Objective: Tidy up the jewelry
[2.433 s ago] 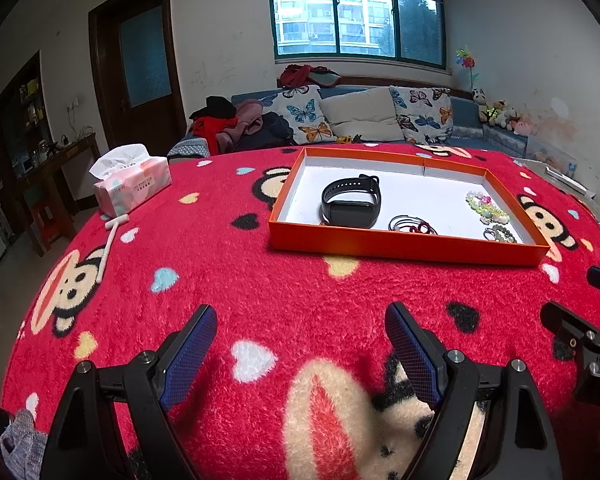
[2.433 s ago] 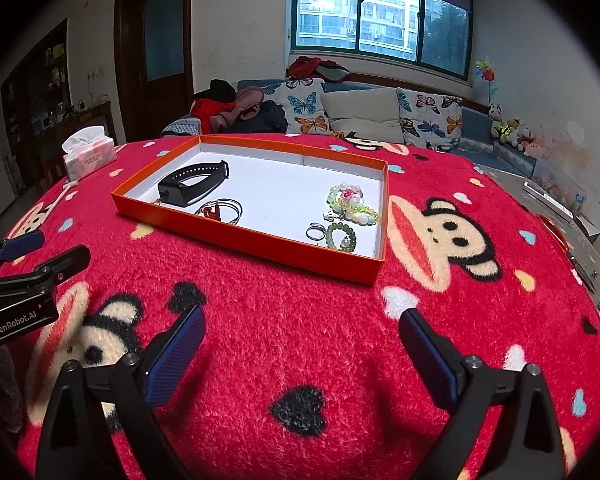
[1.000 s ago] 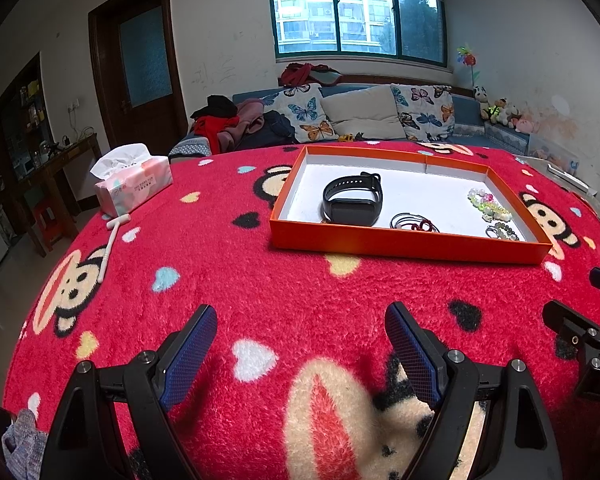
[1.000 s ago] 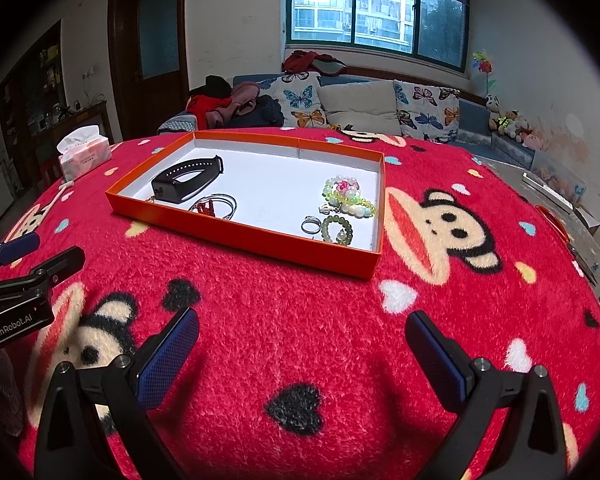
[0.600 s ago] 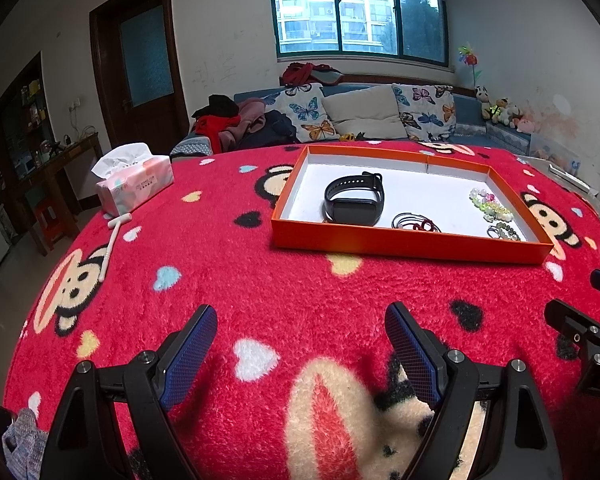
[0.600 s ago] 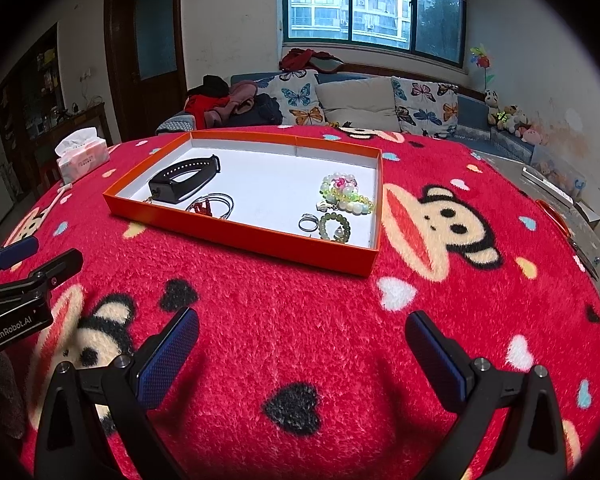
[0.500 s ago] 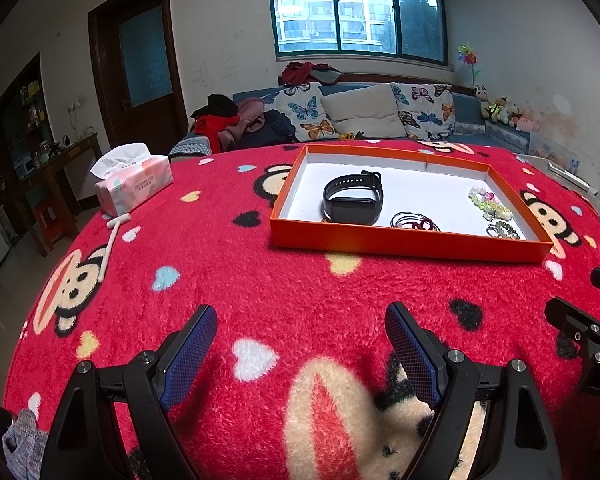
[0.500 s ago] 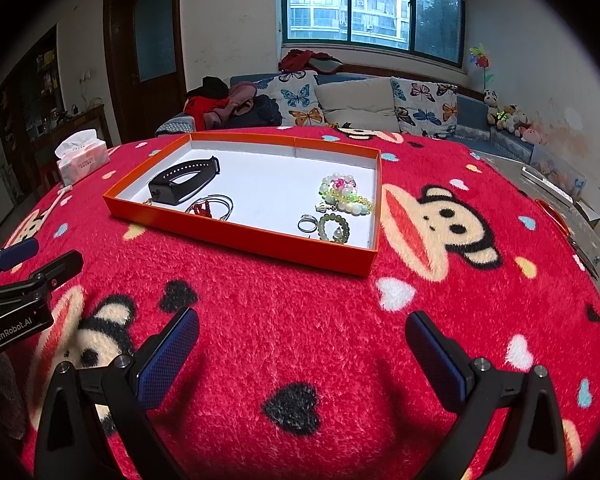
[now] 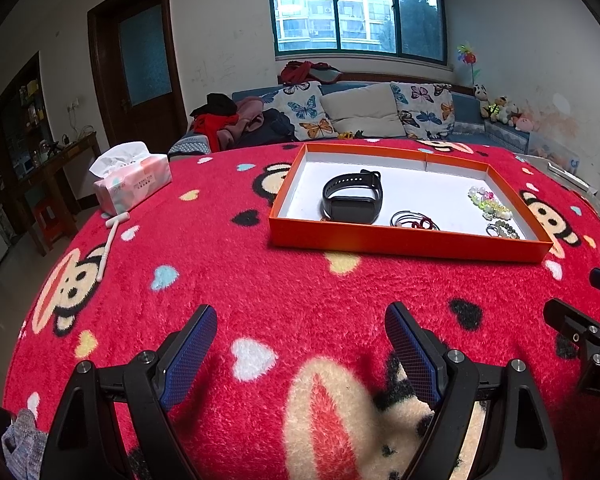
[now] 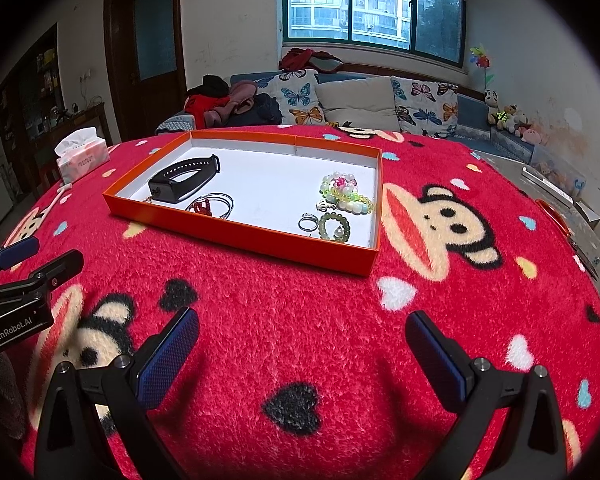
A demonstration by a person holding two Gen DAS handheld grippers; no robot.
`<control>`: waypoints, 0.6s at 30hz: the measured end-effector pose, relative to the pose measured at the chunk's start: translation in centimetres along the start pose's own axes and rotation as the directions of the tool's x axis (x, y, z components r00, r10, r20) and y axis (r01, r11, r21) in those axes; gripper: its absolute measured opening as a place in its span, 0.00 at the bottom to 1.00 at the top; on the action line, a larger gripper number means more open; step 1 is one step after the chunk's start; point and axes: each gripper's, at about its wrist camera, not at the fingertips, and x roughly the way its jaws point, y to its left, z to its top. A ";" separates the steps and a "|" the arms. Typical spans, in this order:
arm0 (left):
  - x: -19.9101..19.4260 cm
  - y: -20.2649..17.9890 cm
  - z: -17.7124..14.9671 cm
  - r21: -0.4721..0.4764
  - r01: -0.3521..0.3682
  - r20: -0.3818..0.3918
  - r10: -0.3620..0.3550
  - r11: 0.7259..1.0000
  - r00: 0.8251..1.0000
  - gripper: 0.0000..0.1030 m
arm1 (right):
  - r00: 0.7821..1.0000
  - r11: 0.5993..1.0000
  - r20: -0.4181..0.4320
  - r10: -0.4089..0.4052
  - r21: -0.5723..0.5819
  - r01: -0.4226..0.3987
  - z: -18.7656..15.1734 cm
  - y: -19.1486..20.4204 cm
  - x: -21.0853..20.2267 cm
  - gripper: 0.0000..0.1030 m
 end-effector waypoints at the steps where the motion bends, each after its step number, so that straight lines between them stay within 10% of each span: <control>1: 0.0 0.0 0.0 0.000 0.000 -0.001 0.000 1.000 1.000 0.89 | 1.000 1.000 -0.001 0.000 0.000 0.000 0.0 0.0 0.0 1.00; 18: 0.0 0.0 0.0 0.000 0.000 -0.001 0.000 1.000 1.000 0.89 | 1.000 1.000 -0.001 0.000 0.000 0.000 0.0 0.0 -0.1 1.00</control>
